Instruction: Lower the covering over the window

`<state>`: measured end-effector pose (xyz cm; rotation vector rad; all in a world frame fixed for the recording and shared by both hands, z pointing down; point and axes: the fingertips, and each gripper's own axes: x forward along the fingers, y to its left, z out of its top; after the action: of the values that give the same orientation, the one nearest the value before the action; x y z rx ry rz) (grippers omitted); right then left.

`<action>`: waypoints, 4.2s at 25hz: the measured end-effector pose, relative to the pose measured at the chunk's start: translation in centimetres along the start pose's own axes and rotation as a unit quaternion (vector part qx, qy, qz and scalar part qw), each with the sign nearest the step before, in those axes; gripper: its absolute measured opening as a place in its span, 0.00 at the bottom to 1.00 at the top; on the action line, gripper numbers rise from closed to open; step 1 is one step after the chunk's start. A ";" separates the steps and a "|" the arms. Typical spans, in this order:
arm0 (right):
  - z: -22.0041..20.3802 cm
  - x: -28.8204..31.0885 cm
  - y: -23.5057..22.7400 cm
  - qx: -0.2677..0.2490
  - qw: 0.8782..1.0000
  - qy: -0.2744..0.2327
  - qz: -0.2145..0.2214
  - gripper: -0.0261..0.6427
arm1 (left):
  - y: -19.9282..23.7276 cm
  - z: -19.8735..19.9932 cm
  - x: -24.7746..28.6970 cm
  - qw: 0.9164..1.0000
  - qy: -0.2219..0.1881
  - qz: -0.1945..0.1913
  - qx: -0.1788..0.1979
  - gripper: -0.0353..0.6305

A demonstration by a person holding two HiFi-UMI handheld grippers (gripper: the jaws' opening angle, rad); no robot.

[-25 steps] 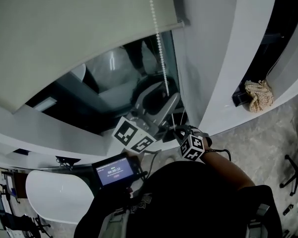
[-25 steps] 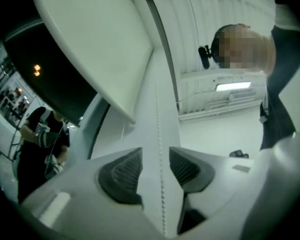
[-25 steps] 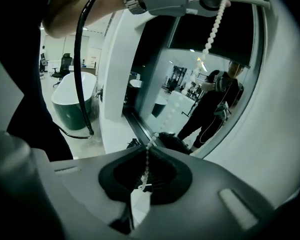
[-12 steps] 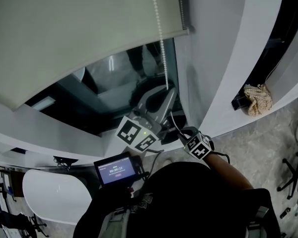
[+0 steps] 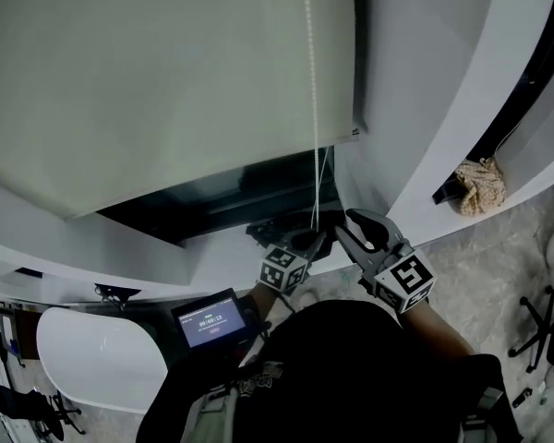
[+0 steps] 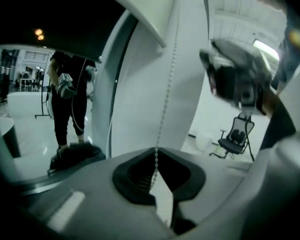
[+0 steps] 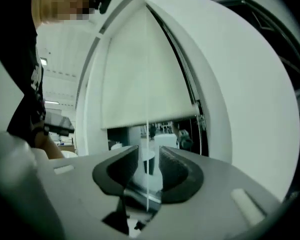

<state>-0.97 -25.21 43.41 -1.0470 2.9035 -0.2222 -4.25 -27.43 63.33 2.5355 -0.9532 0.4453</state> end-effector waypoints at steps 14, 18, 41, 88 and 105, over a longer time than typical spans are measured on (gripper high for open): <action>24.6 3.1 4.7 -0.147 0.974 -0.164 0.053 0.08 | -2.5 -11.1 0.1 0.994 0.109 -0.033 0.005 0.06; 24.3 2.8 5.4 -0.271 0.952 -0.139 0.009 0.06 | -2.1 -10.5 -0.7 0.994 0.102 -0.029 0.008 0.07; -17.4 0.2 -1.9 -0.113 0.962 0.247 -0.022 0.06 | -5.8 15.4 -9.8 0.971 -0.234 -0.024 0.037 0.12; 18.8 0.0 1.5 -0.036 0.990 -0.134 0.003 0.19 | -6.4 -4.0 0.2 0.997 0.027 -0.059 0.052 0.06; 31.8 1.4 2.4 -0.135 0.969 -0.208 0.009 0.06 | -5.7 -4.4 -1.1 0.998 0.020 -0.061 0.025 0.06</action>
<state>-0.64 -28.09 11.58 -0.9561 2.6000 0.3611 -1.82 -20.86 65.28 2.6016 -0.7777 0.4875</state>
